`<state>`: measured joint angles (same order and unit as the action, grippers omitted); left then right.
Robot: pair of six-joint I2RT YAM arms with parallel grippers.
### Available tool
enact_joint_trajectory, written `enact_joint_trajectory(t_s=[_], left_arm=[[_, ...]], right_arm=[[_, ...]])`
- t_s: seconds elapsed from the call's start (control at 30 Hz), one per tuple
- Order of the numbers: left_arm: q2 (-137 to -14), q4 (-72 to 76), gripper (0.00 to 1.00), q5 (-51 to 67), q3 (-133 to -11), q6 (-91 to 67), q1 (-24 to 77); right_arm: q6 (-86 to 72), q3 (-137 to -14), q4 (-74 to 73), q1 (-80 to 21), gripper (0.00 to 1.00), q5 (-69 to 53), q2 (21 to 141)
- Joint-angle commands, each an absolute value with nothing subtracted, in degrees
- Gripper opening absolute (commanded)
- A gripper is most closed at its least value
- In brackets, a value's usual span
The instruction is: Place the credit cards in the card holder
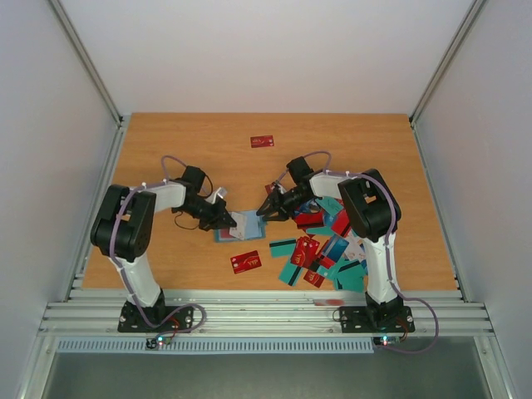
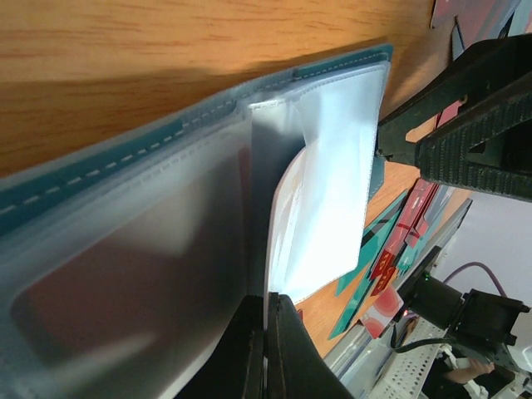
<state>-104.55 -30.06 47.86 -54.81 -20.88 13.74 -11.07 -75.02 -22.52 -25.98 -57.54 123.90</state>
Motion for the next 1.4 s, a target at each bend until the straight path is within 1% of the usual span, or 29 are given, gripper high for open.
enact_joint_trajectory(t_s=[0.0,0.43,0.97,1.37], left_arm=[[-106.9,-28.7,0.0,46.3,-56.0,-23.5,13.3],[-107.5,-26.9,0.0,46.6,-56.2,-26.6,12.7],[-107.8,-21.0,0.0,48.5,-53.2,-29.9,12.7],[-106.9,-18.8,0.0,46.2,-51.8,-33.4,14.9]], right_arm=[[-10.6,-73.2,-25.5,-26.9,0.32,-55.0,125.0],[-9.9,-72.3,-25.4,-27.0,0.32,-55.3,125.1],[-9.7,-72.1,-25.7,-27.2,0.32,-55.2,125.0],[-11.1,-71.7,-24.4,-27.2,0.32,-53.9,124.5]])
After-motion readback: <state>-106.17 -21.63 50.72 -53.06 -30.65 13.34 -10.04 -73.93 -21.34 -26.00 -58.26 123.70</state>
